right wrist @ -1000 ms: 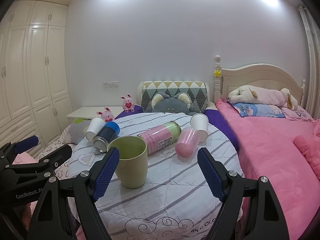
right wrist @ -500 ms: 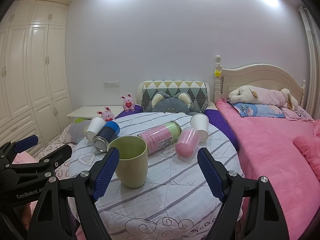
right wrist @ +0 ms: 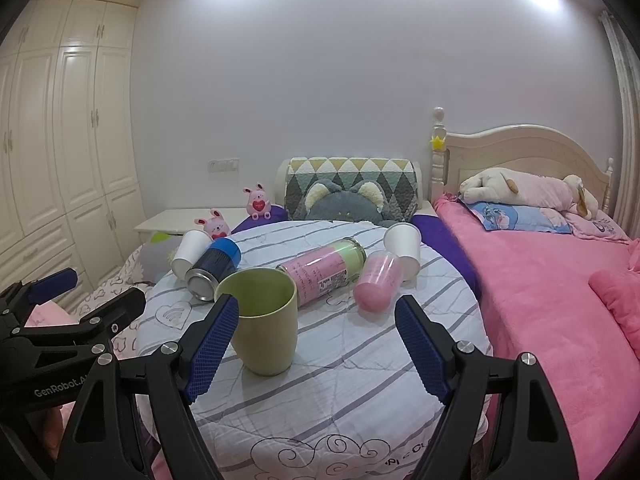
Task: Flip cup upright
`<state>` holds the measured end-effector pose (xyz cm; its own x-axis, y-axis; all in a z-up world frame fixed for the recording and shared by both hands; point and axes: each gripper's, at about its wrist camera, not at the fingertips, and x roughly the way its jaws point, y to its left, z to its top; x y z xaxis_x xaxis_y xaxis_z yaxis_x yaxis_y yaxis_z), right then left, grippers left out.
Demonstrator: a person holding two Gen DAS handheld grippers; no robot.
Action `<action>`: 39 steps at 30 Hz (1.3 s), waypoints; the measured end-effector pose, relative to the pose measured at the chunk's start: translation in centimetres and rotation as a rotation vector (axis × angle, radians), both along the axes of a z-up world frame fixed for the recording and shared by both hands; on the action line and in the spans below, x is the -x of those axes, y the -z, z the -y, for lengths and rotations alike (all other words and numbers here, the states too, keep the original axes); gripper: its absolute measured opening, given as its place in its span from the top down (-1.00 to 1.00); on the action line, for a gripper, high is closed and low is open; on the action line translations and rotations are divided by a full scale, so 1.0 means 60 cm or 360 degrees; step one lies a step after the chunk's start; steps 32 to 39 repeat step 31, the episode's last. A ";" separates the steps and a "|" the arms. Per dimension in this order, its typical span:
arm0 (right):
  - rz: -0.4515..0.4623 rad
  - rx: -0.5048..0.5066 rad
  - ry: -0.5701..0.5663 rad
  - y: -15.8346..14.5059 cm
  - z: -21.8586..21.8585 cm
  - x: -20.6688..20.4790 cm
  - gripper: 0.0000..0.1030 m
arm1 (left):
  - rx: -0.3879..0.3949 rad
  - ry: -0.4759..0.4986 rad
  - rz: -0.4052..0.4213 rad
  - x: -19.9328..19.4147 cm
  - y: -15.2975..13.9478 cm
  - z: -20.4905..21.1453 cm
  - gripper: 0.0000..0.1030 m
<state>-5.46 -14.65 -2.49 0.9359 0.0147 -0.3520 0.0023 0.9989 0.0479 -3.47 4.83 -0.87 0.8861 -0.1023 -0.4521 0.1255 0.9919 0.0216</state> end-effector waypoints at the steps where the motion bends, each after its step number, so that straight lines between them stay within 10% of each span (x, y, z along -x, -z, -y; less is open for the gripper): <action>1: -0.0004 -0.0001 -0.0005 0.001 -0.001 -0.001 -0.59 | 0.0002 -0.0002 0.0000 -0.001 -0.001 -0.002 -1.00; 39: -0.0122 -0.0012 -0.0113 0.026 -0.029 -0.035 -0.59 | -0.0085 -0.0001 -0.0033 -0.021 0.037 -0.023 -1.00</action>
